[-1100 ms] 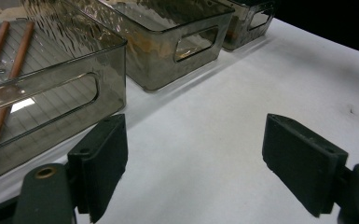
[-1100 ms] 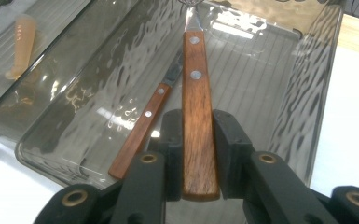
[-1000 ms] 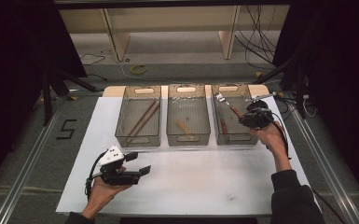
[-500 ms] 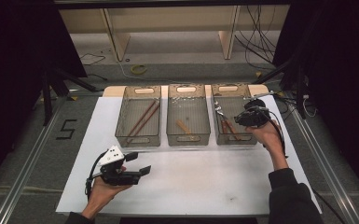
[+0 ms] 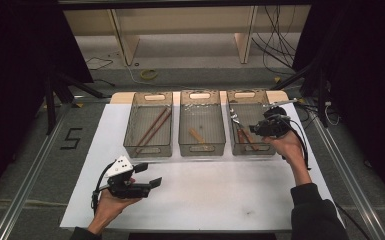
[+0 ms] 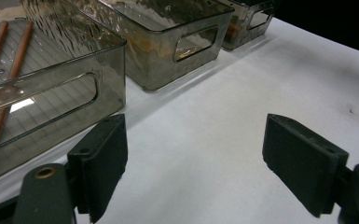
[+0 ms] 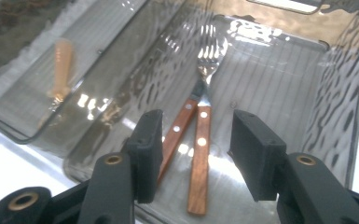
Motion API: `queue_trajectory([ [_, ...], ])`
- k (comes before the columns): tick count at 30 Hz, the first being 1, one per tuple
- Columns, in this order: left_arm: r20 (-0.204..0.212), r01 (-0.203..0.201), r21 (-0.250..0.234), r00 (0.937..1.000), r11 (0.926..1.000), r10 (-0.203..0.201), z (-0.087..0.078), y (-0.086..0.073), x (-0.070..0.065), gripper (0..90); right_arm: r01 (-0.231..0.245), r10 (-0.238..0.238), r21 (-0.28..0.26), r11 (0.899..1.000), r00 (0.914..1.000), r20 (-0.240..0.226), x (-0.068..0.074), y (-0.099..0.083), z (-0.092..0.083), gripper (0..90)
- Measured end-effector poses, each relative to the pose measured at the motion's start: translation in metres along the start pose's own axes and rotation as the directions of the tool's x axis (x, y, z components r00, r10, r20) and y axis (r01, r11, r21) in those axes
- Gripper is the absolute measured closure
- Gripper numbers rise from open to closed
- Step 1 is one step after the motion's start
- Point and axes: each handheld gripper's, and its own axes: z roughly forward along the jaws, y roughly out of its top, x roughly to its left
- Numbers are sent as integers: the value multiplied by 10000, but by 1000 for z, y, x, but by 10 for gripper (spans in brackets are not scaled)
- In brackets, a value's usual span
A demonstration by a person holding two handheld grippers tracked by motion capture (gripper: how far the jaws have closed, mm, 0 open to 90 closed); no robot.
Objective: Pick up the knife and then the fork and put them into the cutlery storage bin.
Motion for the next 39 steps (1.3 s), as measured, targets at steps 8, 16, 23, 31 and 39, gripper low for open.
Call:
queue_trajectory([
  [8,18,-28,-38,10000,10000,28,0,0,0,217,76,-77,-114,9999,9999,-139,6,-4,-1,468],
  [16,48,20,-40,10000,10000,-20,1,0,0,217,-182,167,-290,9994,9985,-523,10,-11,-3,356],
  [23,116,8,39,9999,10000,-8,5,1,1,216,-85,22,-771,9970,9966,-824,25,-14,-8,319],
  [31,146,49,78,9999,10000,-50,6,1,2,216,456,-605,-1270,9909,9914,-1161,46,-21,-14,291],
  [39,178,-90,249,9998,9997,86,8,-2,-1,216,1010,-1237,-1823,9780,9854,-1174,71,-31,-21,283],
])
